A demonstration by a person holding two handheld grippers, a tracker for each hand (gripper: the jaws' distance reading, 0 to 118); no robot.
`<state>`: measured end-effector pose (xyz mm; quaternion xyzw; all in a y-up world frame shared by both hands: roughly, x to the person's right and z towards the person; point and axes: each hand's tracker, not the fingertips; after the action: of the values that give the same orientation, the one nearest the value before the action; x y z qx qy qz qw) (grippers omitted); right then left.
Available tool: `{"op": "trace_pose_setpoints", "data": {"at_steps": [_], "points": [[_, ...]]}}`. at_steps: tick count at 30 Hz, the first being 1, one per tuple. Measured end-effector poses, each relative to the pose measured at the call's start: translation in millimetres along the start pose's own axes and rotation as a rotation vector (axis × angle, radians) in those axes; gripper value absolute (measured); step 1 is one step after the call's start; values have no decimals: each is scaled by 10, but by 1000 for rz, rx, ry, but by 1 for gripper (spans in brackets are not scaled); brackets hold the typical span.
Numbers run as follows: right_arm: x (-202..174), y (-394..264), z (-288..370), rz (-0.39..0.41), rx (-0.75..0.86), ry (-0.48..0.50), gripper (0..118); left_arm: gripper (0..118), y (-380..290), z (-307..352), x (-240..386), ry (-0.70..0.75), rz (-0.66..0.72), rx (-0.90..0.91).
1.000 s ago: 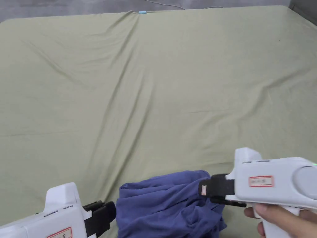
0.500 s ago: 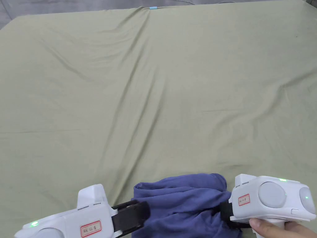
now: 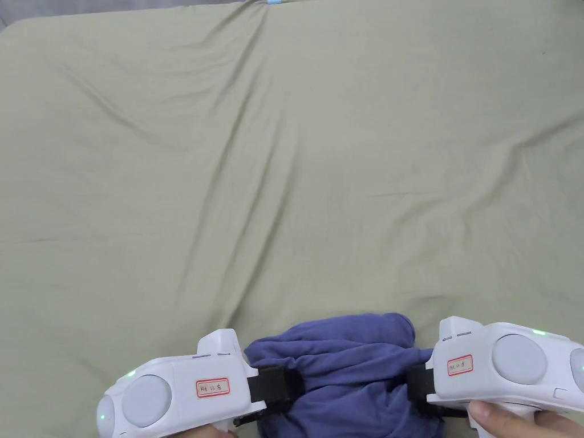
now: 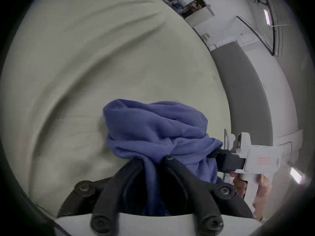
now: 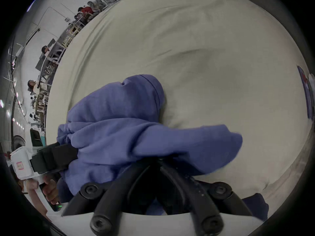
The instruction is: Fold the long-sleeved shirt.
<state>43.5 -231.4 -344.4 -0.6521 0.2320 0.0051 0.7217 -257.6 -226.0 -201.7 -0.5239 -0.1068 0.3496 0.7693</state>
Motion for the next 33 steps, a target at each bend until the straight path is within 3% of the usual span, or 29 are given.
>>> {"op": "trace_pose_setpoints", "data": {"at_steps": [4, 6, 11, 17, 22, 25, 28, 32, 33], "points": [[-25, -63, 98, -48, 23, 2, 3, 11, -92, 102, 441, 29, -135, 11], [-111, -122, 220, -69, 55, -6, 2, 11, -51, 327, 361, 6, -144, 34], [-725, -302, 572, -32, 210, 35, 2, 10, 52, 905, 263, -15, -165, 64], [-1924, -448, 625, 133, 237, 165, 2, 10, 85, 1837, -617, 165, -83, 138], [-3013, -553, 482, 279, 187, 316, 2, 10, 72, 2749, -1534, 451, -11, 177], [-3579, -602, 356, 355, 183, 353, 2, 10, 33, 3199, -2115, 550, 33, 188], [-4026, -643, 226, 401, 137, 414, 2, 10, -42, 3429, -2468, 646, 102, 193], [-4397, -714, 167, 457, 111, 471, 3, 11, -135, 3637, -2938, 638, 184, 188], [-4446, -727, 173, 473, 112, 479, 3, 18, -166, 3663, -2981, 628, 192, 195]]}}
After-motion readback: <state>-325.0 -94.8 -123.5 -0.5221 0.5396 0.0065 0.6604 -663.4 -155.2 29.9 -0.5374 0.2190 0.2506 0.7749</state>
